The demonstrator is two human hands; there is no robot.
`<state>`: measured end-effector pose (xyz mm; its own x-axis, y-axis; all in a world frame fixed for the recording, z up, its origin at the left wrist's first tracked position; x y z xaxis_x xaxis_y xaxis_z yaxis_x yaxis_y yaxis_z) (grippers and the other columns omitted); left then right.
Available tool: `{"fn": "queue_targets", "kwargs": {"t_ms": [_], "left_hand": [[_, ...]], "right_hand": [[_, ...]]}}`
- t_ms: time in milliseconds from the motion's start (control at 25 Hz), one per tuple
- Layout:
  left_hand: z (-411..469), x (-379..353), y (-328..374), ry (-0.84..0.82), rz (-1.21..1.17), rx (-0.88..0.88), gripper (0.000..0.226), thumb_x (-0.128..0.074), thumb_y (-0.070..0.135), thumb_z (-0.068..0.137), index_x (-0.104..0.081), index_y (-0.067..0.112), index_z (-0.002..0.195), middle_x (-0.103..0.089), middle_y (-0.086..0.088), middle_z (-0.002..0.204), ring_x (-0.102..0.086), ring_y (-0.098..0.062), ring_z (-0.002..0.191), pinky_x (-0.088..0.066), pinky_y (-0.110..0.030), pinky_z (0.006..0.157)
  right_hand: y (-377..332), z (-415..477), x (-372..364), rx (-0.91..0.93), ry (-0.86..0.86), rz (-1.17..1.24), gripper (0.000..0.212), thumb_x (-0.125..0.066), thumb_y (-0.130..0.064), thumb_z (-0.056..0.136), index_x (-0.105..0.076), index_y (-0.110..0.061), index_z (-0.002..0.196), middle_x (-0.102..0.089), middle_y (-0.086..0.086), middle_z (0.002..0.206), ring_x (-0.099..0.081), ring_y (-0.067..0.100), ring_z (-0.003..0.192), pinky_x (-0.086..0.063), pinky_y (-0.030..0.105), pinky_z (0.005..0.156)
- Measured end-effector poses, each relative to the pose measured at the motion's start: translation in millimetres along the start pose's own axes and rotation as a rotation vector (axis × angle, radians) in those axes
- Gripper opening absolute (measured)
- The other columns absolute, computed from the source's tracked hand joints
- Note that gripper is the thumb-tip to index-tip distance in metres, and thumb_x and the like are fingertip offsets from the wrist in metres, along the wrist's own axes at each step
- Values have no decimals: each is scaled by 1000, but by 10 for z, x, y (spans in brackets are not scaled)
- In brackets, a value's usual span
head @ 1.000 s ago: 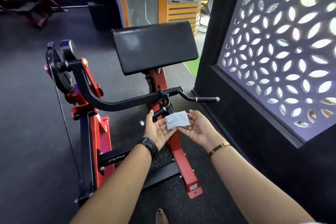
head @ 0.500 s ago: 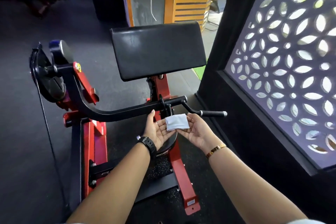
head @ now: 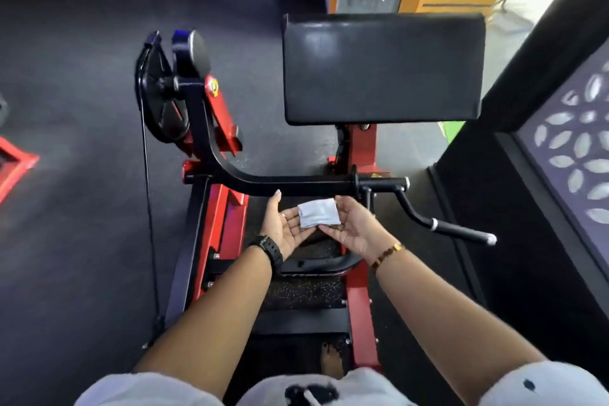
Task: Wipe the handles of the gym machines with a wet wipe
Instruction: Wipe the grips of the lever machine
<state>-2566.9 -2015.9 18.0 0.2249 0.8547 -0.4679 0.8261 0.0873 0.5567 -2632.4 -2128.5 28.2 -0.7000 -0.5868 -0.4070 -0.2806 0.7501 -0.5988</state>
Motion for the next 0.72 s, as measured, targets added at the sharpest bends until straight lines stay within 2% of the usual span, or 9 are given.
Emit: {"fn": "queue_targets", "kwargs": {"t_ms": [160, 360, 480, 560, 640, 720], "left_hand": [[169, 93, 73, 50, -2, -24, 70, -39, 62, 91, -62, -2, 108, -68, -19, 104, -66, -26, 93, -53, -34, 81], [362, 243, 101, 106, -95, -29, 69, -37, 63, 91, -63, 0, 102, -68, -20, 102, -66, -27, 94, -53, -35, 85], [525, 319, 114, 114, -115, -6, 73, -37, 65, 91, -64, -1, 107, -69, -19, 98, -67, -26, 87, -55, -35, 79], [684, 393, 124, 123, -116, 12, 73, -35, 66, 90, -64, 2, 109, -69, -16, 98, -67, -24, 84, -55, -33, 78], [840, 502, 114, 174, -58, 6, 66, -34, 62, 93, -65, 5, 107, -69, -12, 98, -66, -20, 82, -54, -30, 76], [990, 641, 57, 242, 217, -27, 51, -39, 47, 98, -61, 6, 117, -66, -11, 114, -63, -19, 93, -48, -26, 78]], "right_hand": [[-11, 344, -78, -36, -86, -45, 19, -50, -20, 97, -58, -4, 100, -66, 13, 90, -65, 22, 81, -58, 29, 58], [26, 686, -223, -72, -198, -141, 18, -56, -2, 91, -57, -1, 109, -66, 15, 102, -65, 22, 92, -58, 26, 67], [84, 877, -264, -103, -206, -210, 28, -57, 6, 88, -55, 2, 115, -65, 15, 102, -66, 22, 91, -57, 22, 64], [140, 978, -256, -120, -169, -202, 24, -55, 7, 89, -54, 0, 112, -64, 16, 99, -66, 22, 85, -56, 22, 59], [194, 1084, -214, -127, -118, -189, 19, -52, 8, 89, -52, -1, 107, -63, 18, 96, -67, 22, 77, -56, 24, 56], [229, 1215, -89, -115, -32, -202, 17, -50, 12, 89, -49, -3, 97, -61, 19, 97, -68, 24, 75, -58, 27, 57]]}}
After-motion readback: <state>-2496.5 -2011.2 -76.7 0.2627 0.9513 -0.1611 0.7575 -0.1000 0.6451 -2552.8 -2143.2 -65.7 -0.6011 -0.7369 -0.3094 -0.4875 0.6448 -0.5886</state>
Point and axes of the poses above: each hand's wrist, its own z-axis towards the middle knuckle, its own x-axis out of the back of the hand, y = z × x, the point moved 8 cm from there along z, towards the middle knuckle
